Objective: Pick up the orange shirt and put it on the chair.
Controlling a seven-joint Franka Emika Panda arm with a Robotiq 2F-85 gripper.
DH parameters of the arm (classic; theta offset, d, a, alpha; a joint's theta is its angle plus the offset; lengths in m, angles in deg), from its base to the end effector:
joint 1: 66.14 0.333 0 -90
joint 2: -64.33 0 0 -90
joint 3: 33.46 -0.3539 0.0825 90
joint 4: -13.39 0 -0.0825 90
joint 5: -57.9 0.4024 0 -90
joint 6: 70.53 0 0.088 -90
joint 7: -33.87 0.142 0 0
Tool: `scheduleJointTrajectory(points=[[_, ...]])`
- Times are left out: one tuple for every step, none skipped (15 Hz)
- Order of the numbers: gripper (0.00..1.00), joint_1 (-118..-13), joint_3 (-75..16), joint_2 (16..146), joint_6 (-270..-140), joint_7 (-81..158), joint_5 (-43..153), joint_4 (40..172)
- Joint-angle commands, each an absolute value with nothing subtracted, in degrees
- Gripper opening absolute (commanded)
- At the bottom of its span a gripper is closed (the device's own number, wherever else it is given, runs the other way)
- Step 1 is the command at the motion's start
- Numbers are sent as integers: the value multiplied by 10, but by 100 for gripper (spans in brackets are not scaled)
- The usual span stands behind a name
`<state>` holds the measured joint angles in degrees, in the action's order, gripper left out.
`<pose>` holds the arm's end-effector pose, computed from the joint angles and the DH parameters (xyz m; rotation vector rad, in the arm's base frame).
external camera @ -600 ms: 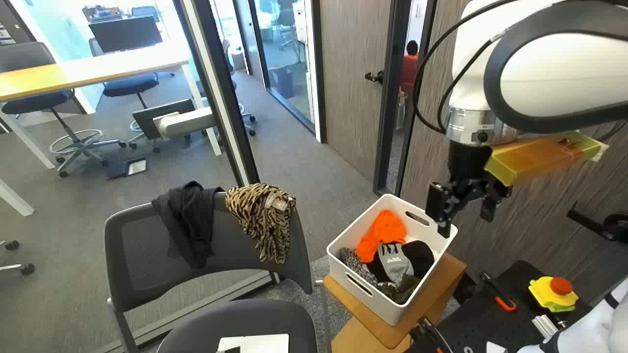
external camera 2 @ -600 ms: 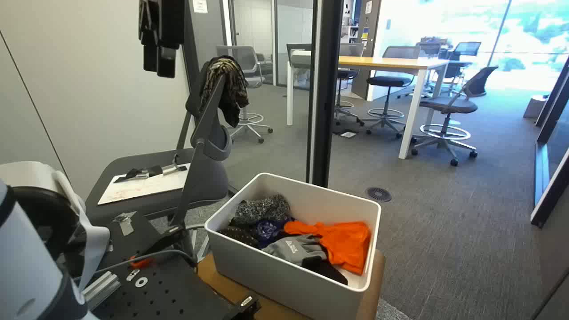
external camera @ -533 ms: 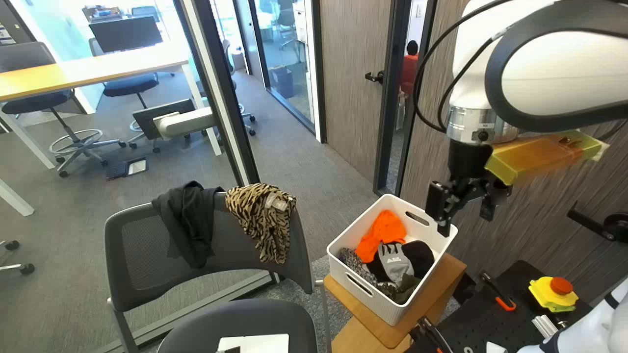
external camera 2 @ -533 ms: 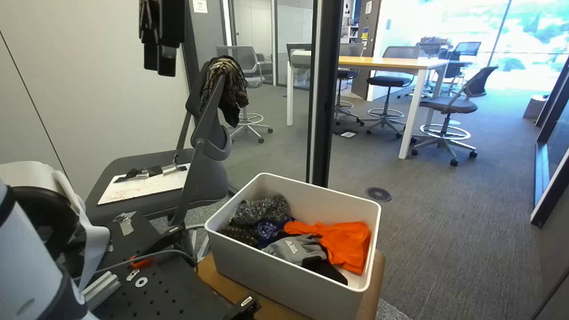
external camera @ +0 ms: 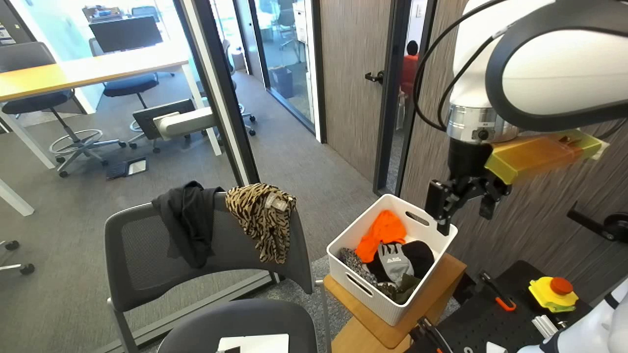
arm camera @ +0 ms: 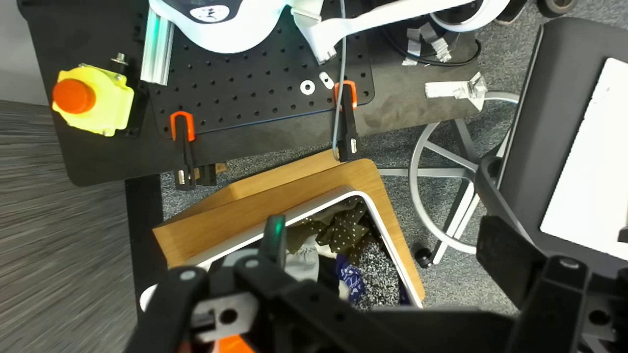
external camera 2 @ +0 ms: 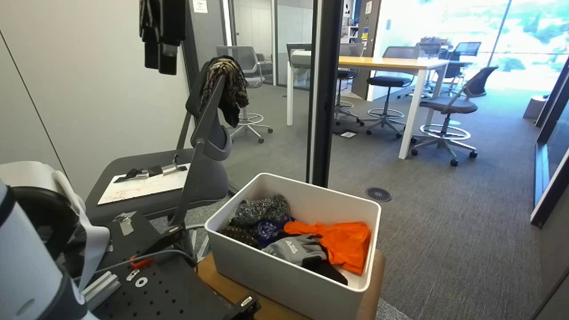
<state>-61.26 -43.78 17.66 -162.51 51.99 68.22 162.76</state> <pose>0.2567 0.0983 0.4675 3.1150 -0.2236 -0.3110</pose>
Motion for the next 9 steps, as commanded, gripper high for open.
scheduleJointTrajectory(points=[[100,-626,-446,194,-1688,500,659,1638],[100,-624,-443,202,-1708,489,652,1640],[100,-625,-436,230,-1740,470,643,1640],[100,-624,-432,245,-1763,456,634,1641],[100,-626,-429,269,-1787,448,627,1640],[100,-625,-425,287,-1807,439,622,1641],[100,-625,-418,314,-1828,427,621,1638],[100,-625,-413,336,-1849,419,620,1636],[100,-627,-408,365,-1870,414,619,1632]])
